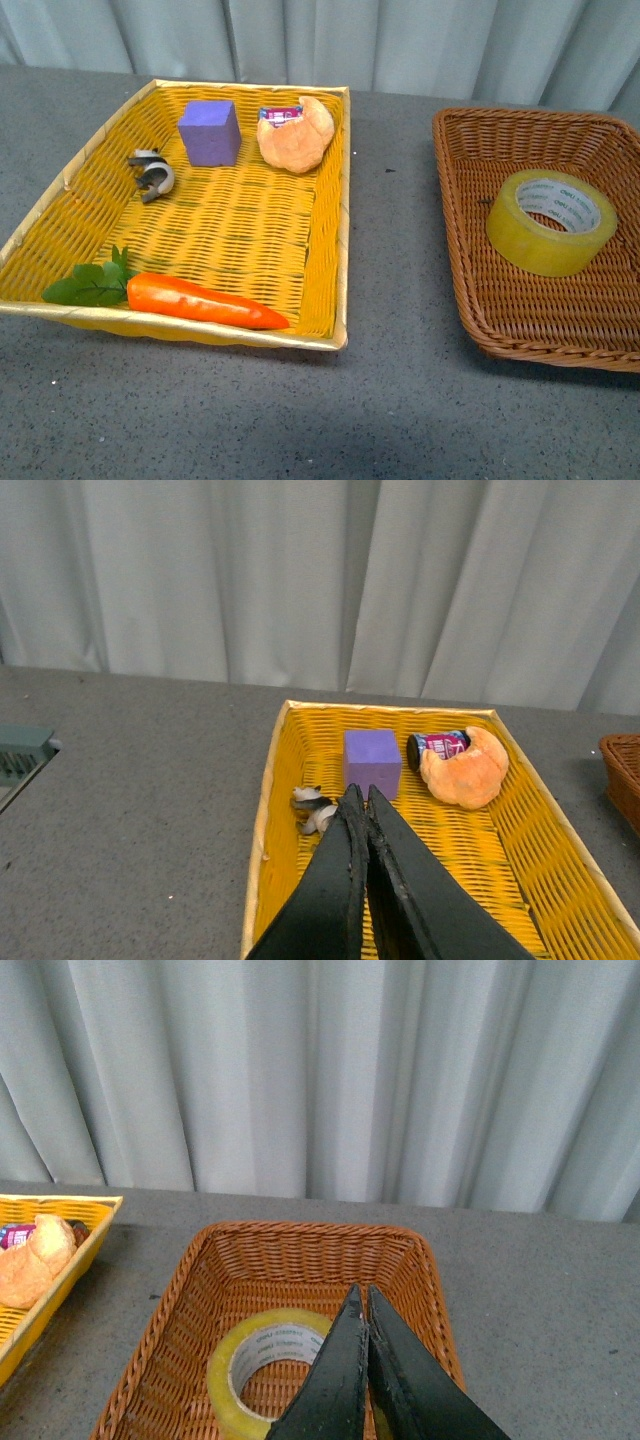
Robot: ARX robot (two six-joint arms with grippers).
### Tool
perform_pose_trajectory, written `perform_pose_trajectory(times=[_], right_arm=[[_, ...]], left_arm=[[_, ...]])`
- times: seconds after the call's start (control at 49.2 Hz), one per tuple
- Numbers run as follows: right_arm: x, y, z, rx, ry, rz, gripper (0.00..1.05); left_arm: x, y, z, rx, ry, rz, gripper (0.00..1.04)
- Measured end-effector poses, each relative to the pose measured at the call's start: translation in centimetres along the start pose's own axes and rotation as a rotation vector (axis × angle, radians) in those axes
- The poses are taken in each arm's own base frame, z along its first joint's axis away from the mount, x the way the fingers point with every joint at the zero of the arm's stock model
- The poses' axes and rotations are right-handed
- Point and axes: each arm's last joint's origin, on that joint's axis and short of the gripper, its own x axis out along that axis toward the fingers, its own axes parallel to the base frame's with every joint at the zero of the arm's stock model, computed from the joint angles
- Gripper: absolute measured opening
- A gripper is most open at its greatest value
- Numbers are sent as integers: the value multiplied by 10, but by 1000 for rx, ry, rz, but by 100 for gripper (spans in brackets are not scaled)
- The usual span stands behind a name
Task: Move tape to another basket
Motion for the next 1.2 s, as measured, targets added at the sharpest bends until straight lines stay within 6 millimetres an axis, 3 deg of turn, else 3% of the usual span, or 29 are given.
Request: perform_pose_trajectory(times=[0.366, 0.833, 1.198], right_arm=[[-35, 0, 10, 2, -5, 1, 1], [-68, 0, 12, 3, -15, 2, 1], [-82, 0, 16, 3, -29, 2, 1]], left_arm=[[-26, 1, -16, 0, 8, 0, 4], [-51, 1, -6, 0, -26, -2, 4], [-63, 1, -4, 0, -33, -2, 4]])
